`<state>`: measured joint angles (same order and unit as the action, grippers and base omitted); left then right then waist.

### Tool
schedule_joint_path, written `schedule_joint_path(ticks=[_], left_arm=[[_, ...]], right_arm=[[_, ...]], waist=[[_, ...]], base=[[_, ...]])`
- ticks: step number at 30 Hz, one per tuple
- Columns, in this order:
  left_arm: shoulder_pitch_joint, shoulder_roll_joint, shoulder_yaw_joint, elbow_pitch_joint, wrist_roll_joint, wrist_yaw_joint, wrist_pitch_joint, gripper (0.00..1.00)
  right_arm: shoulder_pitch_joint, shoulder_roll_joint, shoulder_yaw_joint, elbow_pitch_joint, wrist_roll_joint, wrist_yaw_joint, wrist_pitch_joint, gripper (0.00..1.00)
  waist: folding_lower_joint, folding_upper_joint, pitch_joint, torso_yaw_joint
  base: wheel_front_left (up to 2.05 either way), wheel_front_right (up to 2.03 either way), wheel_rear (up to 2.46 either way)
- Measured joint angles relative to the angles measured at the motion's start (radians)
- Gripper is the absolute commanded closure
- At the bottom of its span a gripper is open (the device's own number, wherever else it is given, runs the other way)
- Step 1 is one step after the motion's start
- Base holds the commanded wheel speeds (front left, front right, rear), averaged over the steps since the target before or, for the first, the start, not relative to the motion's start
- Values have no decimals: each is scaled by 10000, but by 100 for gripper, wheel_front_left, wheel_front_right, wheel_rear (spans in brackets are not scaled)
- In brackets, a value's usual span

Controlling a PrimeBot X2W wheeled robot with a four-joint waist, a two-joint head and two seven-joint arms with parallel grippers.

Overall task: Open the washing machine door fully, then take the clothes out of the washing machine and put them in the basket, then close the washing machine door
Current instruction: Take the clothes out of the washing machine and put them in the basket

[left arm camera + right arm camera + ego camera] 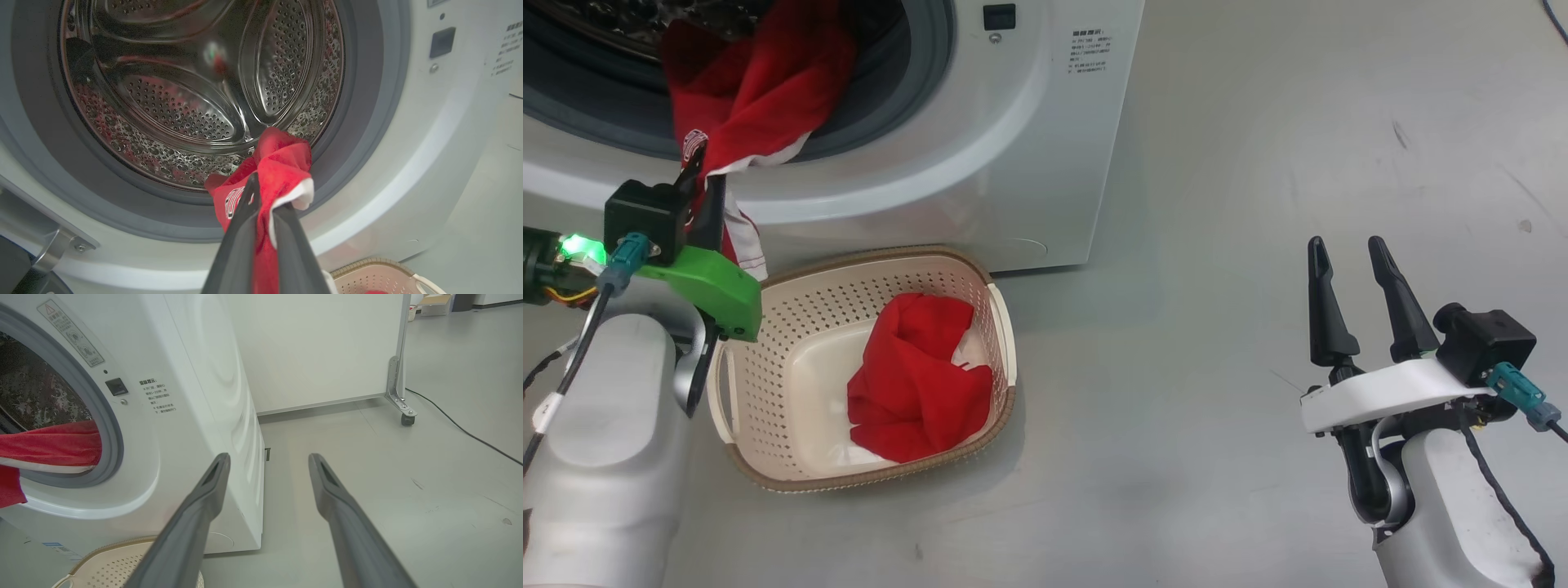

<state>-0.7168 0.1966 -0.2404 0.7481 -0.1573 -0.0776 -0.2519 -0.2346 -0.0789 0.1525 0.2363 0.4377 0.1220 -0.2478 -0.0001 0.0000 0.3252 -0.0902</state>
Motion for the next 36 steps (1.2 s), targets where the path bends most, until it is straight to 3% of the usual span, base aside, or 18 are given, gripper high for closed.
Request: schedule_joint_path(ticks=[24, 31, 36], left_arm=[[1451, -127, 1131, -5687, -326, 123, -50, 100], [1769, -211, 1337, -6638, -316, 199, -52, 100], [2384, -217, 1151, -6512, -274, 192, -54, 100]], right_arm=[[324, -2, 159, 8, 0, 0, 0, 0], [378, -2, 169, -8, 0, 0, 0, 0], [384, 0, 240, -13, 0, 0, 0, 0]], waist=[[0, 0, -701, 293], [0, 0, -725, 285], [0, 0, -712, 271]], base=[[0, 0, 0], [0, 0, 0], [0, 0, 0]])
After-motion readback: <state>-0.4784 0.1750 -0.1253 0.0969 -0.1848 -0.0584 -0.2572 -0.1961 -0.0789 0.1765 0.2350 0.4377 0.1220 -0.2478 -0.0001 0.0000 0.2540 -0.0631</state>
